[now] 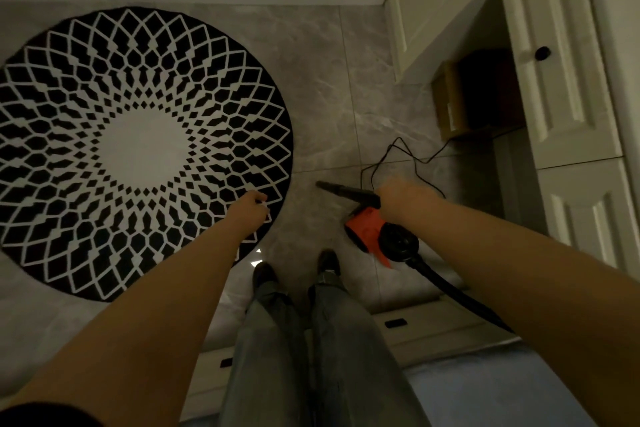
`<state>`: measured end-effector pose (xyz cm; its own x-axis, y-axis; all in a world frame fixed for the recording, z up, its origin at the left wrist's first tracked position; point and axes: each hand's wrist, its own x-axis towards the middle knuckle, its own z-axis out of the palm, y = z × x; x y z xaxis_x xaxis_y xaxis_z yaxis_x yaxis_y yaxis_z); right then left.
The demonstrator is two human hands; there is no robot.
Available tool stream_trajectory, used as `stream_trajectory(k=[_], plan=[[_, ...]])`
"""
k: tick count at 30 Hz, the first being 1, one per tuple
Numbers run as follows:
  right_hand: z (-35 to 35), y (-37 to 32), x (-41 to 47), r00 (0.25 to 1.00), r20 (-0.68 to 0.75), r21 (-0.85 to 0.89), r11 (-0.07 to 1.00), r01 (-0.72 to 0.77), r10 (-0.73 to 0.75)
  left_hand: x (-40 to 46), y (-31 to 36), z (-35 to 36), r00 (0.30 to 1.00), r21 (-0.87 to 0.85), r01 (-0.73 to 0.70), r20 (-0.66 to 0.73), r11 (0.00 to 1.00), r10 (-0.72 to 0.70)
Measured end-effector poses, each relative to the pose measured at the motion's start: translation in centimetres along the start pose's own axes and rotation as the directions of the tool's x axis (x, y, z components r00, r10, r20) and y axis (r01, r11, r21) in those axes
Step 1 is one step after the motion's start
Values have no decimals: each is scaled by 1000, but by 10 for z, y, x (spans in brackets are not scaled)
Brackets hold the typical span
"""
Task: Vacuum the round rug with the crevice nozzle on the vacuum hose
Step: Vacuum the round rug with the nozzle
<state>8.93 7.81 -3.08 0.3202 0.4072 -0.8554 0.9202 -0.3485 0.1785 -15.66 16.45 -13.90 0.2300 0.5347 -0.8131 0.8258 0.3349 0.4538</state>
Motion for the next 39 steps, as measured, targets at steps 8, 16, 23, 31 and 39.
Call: stream_trajectory(k=[8, 16, 23, 31, 39], plan=[[2, -7, 0, 999, 4, -48, 998, 40, -40, 2, -3, -2, 1000, 24, 0, -14, 1000, 0], [18, -13, -1, 999, 16, -61, 998, 29, -28, 2, -15, -11, 999, 1, 21, -31, 1000, -21], [25, -18, -4, 999, 41, -57, 998, 5, -2, 0, -29, -16, 999, -6, 37, -26, 999, -37], [37, -31, -4, 999, -1, -120, 992, 47, -48, -7, -37, -19, 999, -1, 22, -29, 1000, -22], [37, -53, -12, 989, 64, -100, 985, 140, -134, -16, -48, -23, 999, -21, 11, -52, 1000, -12]])
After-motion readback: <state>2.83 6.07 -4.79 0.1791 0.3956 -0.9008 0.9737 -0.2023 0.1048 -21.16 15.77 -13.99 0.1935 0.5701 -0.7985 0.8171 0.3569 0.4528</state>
